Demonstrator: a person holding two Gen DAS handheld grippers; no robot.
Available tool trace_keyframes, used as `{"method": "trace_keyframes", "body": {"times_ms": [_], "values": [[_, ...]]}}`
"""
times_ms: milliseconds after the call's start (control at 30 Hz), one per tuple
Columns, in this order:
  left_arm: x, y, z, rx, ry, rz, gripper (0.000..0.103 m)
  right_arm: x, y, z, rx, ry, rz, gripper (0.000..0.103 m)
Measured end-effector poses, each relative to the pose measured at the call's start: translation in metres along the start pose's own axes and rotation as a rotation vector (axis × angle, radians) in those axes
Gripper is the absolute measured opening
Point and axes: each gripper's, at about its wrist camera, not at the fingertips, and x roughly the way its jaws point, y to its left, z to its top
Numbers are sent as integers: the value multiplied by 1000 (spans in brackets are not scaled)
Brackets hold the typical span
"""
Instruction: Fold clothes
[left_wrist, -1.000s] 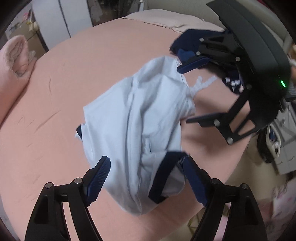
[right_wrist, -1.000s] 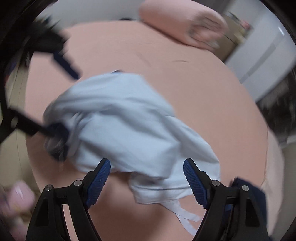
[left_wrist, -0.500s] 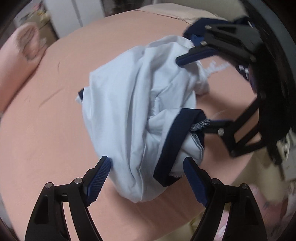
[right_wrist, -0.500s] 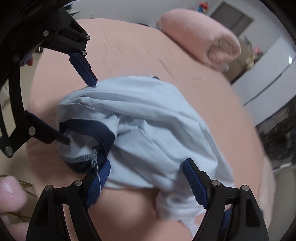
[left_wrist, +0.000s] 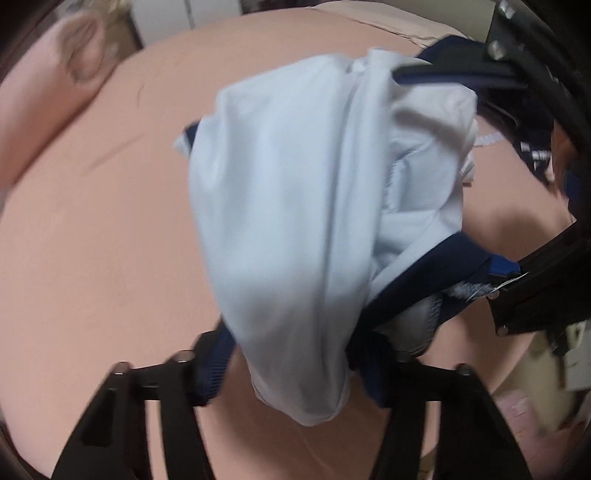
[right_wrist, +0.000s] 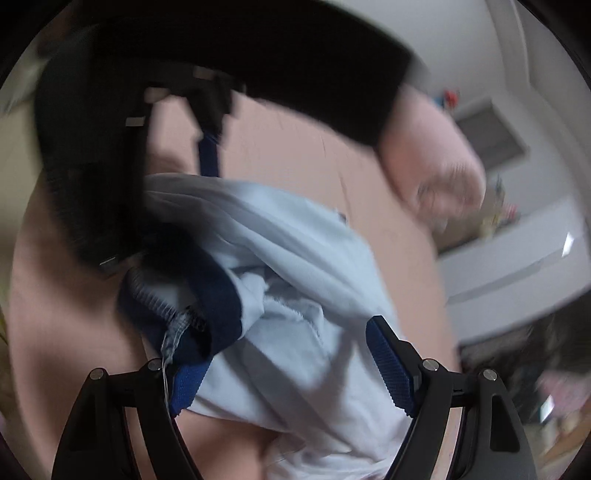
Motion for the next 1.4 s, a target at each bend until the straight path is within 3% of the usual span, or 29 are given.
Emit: {"method": "trace_keyframes", "body": {"times_ms": [100,267,633,767,933,1100,1200,1400], "values": [[-3,-1,7,26,-15,19,36,-9,22,-2,-147,-62,-128,81],[-11,13,15,-11,-17,13,31,-14,42,-7,-237,-82,-183,81],[-47,28,38,-23,-138,102,30,-16,68,-19,-398,-121,-318,81],[-34,30,39,-41,-154,92,29,-20,75,-19,-426,-126,-334,81],[-46,30,38,-28,-185,81,29,-16,52,-7,-309,-93,-252,80],[-61,28,37,18,-230,104,29,-7,-3,8,-13,9,-108,80],[-63,24,35,33,-244,95,29,-10,-31,9,144,24,-21,80],[-66,21,32,47,-256,90,29,-4,-50,1,319,91,145,80]]}}
